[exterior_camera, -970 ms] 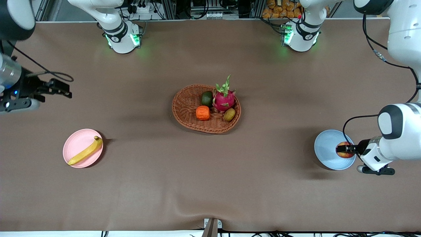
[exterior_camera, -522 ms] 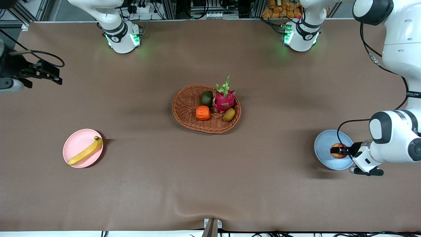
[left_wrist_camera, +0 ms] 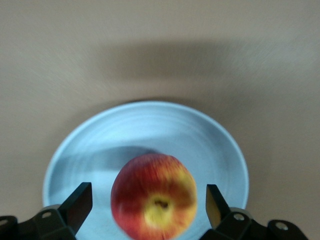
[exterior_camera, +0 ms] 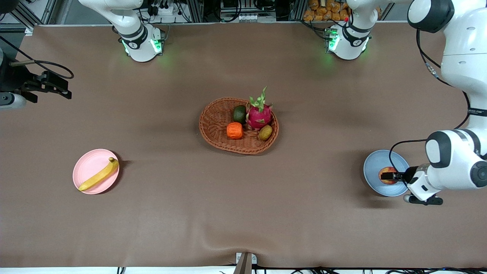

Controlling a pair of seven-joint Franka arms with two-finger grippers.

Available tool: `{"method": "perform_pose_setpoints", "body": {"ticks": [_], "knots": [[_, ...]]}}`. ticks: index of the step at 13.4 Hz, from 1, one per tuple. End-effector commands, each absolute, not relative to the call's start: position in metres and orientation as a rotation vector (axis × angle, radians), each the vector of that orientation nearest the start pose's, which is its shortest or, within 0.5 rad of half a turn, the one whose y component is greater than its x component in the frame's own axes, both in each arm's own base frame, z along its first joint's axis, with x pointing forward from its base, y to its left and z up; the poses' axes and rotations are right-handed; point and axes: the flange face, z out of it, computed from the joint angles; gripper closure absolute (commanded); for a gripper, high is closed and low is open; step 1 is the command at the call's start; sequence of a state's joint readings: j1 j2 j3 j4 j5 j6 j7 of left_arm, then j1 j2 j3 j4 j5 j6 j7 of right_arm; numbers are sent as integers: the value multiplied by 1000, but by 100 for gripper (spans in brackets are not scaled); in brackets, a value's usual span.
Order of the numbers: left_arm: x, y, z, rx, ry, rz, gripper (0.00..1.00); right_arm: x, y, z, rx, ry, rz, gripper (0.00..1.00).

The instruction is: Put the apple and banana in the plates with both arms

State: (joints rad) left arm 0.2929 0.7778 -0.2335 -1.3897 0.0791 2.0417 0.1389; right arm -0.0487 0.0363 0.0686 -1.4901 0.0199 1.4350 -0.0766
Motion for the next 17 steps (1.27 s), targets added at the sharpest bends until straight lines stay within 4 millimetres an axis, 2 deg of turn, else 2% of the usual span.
{"method": "perform_pose_setpoints", "body": {"ticks": [1,3,4,6,7,9,11,13,14,17], "knots": [[703,67,367,-3201,144,77,0,554,10,633,-3090,-122,140,0],[682,48,464,-3168,185,-6,0,554,10,633,-3089,-122,133,0],[668,40,501,-3155,199,-32,0,554,10,633,-3089,-122,133,0],[640,25,559,-3133,149,-44,0,555,6,634,-3090,-108,107,0],[627,14,578,-3129,109,-33,0,555,6,635,-3090,-108,97,0],[607,6,608,-3110,78,-37,0,557,5,636,-3093,-105,79,0],[593,7,622,-3099,89,6,0,560,-6,624,-3094,-74,61,0],[584,7,631,-3102,99,54,0,560,-9,617,-3096,-60,49,0],[571,0,653,-3089,100,4,0,561,-10,619,-3098,-41,38,0],[552,-17,672,-3080,104,-32,0,554,-25,632,-3103,16,40,0]]}}
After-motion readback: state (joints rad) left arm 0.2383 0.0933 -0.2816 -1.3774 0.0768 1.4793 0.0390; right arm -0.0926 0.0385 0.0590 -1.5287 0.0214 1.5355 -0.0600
